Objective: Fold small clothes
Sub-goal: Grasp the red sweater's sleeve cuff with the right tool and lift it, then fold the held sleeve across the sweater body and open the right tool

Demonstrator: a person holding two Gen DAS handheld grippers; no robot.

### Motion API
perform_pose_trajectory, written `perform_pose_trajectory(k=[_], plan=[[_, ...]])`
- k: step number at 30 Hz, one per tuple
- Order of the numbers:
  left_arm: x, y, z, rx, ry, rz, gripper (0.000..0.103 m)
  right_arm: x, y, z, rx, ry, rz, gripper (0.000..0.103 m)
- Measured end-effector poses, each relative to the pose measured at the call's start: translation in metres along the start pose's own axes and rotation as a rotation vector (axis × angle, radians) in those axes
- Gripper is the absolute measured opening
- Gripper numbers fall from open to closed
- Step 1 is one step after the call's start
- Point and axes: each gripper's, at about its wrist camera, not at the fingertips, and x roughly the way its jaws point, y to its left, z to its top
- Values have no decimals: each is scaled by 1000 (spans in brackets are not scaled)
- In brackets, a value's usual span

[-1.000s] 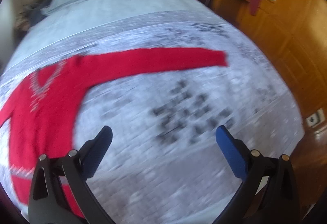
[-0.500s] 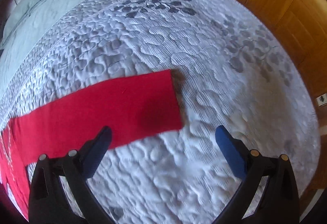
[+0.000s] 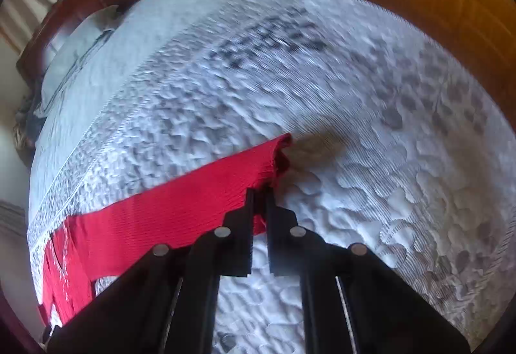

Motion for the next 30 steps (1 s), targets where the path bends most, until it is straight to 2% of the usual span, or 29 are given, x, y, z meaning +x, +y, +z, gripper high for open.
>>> perform_pose_trajectory(k=[5,7,13,17,19,23,25,27,30], plan=[[-2,30,-9,-41,8,3,99,-31,88,-11,-158,-13,32,5],[-2,46,-10,-60,10,8,99,-33,140,-25,-240,0,37,5],[1,94,-12,-103,12,30,99,-6,278,-79,-431,64,64,5],[4,122,-12,-121,7,43,99,17,355,-116,-506,117,132,5],[7,133,-11,-133,11,42,99,31,389,-133,-540,129,130,5],[14,142,-5,-155,22,10,99,58,423,-159,-555,199,169,7],[19,139,0,-152,28,-7,99,69,426,-166,-546,236,178,16],[25,130,6,-144,40,-33,99,72,415,-166,-516,250,209,23],[35,106,18,-121,57,-77,99,65,392,-162,-495,234,215,23]])
